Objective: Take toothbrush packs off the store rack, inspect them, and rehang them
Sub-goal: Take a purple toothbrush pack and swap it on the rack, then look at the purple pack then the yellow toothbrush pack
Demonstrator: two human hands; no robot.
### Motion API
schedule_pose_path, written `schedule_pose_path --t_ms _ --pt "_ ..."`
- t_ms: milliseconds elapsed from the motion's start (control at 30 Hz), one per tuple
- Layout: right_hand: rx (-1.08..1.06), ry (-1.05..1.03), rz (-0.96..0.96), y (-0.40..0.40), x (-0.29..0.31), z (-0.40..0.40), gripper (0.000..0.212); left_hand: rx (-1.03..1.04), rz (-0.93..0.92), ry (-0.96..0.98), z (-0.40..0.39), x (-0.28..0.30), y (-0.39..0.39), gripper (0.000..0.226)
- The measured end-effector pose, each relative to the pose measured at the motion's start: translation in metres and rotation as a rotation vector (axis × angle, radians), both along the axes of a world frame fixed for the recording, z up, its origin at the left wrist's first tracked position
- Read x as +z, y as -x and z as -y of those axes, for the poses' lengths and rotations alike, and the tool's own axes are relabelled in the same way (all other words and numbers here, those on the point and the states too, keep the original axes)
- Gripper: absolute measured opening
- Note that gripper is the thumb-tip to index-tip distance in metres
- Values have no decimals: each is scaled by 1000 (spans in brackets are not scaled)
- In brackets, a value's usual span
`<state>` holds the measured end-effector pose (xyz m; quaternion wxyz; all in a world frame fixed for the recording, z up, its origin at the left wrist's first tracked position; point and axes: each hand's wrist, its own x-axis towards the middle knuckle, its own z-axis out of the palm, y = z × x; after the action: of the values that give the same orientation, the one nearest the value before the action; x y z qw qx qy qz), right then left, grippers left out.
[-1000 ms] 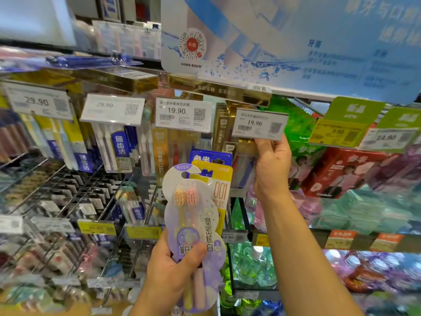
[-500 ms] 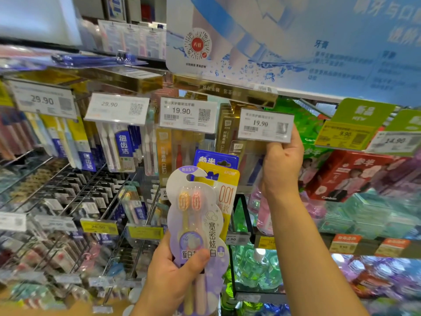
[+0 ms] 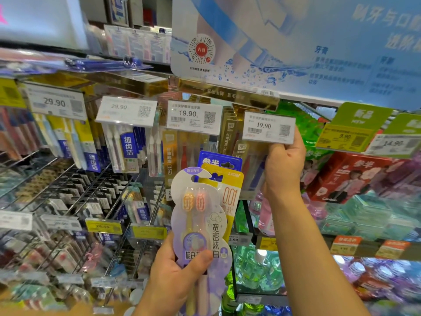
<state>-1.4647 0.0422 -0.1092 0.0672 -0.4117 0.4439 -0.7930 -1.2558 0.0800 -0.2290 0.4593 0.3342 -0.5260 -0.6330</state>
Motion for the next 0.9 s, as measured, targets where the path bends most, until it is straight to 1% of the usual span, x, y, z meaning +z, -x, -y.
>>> schedule_pose_path --t_ms 100,200,300,367,500,700,800,900 --pt "-28 -22 1 1 -3 -1 20 -6 11 8 1 -3 -2 62" --pt "-33 -37 24 1 -6 -2 18 -10 9 11 1 -6 -4 68" --pt "-66 -61 -29 -2 -7 -2 23 2 20 13 3 -9 -6 72" --pt "-81 -72 -44 -4 -5 -2 25 -5 29 13 2 -10 -6 71" --pt "-73 -54 5 -6 -2 0 20 -15 25 4 -1 -9 -6 69" --pt "-77 -68 39 -9 -2 3 22 -25 14 -11 -1 -9 -9 69" --pt "13 -68 166 -7 -3 8 21 -20 20 2 0 -6 -8 66" --pt "38 -83 247 -4 -6 16 20 -36 22 12 0 -3 -5 53"
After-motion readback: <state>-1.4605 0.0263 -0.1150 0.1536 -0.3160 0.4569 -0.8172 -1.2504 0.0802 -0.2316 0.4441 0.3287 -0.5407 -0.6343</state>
